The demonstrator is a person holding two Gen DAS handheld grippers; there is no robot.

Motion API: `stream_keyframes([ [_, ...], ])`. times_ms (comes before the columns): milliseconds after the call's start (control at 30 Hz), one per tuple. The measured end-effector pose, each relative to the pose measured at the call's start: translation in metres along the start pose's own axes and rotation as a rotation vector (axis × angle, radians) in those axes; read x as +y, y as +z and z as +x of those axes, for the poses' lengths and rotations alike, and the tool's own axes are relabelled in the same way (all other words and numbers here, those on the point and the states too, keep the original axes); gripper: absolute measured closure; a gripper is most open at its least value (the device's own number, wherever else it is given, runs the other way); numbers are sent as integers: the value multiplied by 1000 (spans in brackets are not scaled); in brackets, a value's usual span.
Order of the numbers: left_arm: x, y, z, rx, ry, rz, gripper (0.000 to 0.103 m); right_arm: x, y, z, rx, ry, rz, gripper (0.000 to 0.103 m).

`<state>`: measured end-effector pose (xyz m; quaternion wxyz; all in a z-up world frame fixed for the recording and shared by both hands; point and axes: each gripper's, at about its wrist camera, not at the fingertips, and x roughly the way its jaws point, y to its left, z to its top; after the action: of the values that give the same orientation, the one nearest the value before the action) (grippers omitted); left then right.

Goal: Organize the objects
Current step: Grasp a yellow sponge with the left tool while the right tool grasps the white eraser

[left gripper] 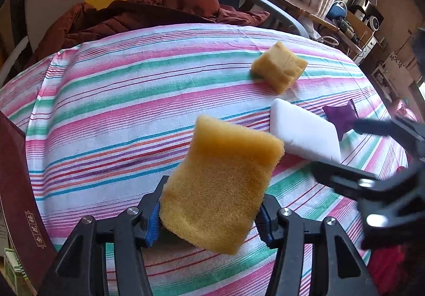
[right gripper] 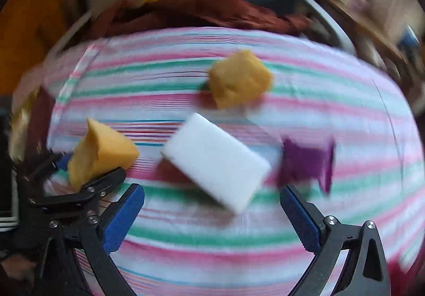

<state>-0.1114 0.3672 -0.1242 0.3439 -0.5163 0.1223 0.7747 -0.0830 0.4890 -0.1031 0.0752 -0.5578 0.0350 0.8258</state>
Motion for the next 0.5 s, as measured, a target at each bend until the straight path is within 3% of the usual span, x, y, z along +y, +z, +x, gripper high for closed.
stream_keyframes([
  [233, 6, 2, -1, -3, -27, -22, 46, -8, 20, 37, 75, 66, -89, 1],
  [333, 6, 0, -2, -12, -30, -17, 46, -5, 16, 46, 91, 43, -98, 8],
  [433, 4, -1, -4, -10, -17, 1, 48, -9, 8, 35, 59, 22, -59, 24],
  [500, 4, -2, -7, -6, -2, -11, 48, -10, 1, 29, 63, 46, -34, 26],
])
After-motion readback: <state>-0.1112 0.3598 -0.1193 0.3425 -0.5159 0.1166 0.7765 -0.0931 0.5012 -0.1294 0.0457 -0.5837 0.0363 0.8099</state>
